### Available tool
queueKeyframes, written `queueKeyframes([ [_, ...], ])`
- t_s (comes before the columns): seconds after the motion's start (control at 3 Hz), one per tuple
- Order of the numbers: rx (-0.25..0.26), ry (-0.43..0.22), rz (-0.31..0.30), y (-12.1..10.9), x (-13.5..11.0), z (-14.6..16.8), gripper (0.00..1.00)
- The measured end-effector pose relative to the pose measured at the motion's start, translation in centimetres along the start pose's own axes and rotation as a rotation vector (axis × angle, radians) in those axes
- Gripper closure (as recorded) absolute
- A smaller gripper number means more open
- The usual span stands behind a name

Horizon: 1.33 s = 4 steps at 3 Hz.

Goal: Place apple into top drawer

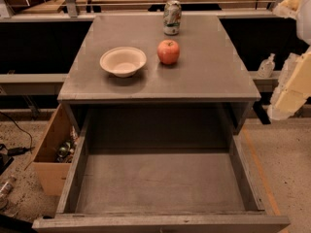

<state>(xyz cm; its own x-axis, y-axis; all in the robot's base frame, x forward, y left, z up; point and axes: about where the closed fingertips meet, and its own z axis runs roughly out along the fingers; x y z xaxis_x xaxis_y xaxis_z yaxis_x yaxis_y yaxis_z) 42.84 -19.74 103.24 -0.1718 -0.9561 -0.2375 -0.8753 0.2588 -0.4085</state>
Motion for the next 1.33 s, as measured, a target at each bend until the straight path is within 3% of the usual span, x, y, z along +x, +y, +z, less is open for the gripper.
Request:
queueKeyframes([
  [0.33,0.0,0.0,0.0,0.0,0.0,0.0,0.0],
  [0.67,0.037,-0.08,0.028,-1.4,-0.3,0.5,0.0],
  [1.0,0.081,-0.254,0.115,-4.6,1.4,3.7,0.0],
  [1.33,0.132,-0.463,0.178,-8.5,0.8,7.0,0.0],
])
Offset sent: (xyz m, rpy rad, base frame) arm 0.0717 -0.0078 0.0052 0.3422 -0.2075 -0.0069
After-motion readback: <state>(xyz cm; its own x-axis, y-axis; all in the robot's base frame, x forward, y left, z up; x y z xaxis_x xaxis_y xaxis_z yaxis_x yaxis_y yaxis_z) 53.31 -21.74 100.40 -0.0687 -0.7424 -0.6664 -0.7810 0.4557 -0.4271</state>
